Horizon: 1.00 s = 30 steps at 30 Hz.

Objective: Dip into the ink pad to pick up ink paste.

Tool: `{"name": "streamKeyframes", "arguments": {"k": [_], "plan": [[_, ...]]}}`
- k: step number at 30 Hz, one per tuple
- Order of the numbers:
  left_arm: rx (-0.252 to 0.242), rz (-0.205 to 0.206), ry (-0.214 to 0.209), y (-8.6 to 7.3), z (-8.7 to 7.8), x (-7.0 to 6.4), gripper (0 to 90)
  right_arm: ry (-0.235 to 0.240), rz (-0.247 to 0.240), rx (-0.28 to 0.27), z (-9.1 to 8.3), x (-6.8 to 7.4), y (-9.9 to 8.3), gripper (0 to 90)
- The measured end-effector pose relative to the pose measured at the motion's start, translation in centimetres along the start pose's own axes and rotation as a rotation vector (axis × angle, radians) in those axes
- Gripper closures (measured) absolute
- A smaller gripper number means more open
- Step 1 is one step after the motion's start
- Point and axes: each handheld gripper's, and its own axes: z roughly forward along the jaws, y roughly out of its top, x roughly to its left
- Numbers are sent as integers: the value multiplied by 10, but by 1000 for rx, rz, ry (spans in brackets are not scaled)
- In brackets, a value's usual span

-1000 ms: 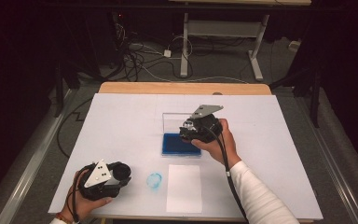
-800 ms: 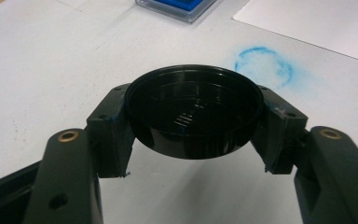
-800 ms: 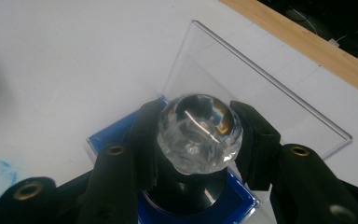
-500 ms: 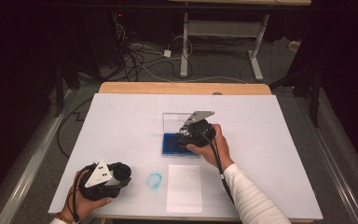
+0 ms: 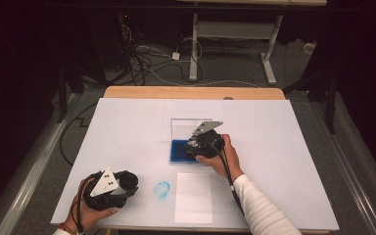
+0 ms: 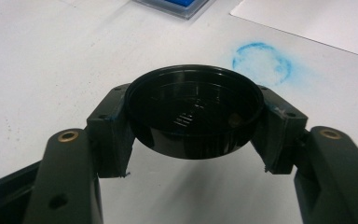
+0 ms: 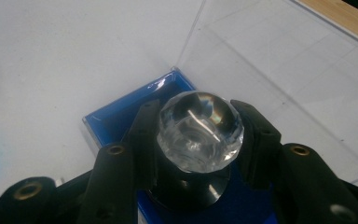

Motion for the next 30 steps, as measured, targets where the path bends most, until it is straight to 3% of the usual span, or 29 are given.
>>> {"name": "streamKeyframes", "arguments": {"k": [7,14,16,18,19,20,24,30], "plan": [[0,-1,-2,1,0,-1,364,-26,11,-7,-1,5,-4,567],[-4,0,0,1,0,-1,364,-20,25,1,3,2,-7,572],[-7,-2,2,1,-1,-1,364,9,31,23,7,2,-9,625],[-10,-4,0,1,-1,-1,364,10,62,-31,5,0,-13,755],[-16,-7,-1,0,-2,0,364,-1,71,-35,5,-1,-13,756],[-21,-12,-6,0,-2,0,364,24,72,-42,6,-3,-13,755],[-18,-14,-6,0,-1,2,364,19,43,-36,5,-2,-13,755],[-17,-8,-7,0,-2,1,364,24,57,-45,5,-4,-14,749]]}}
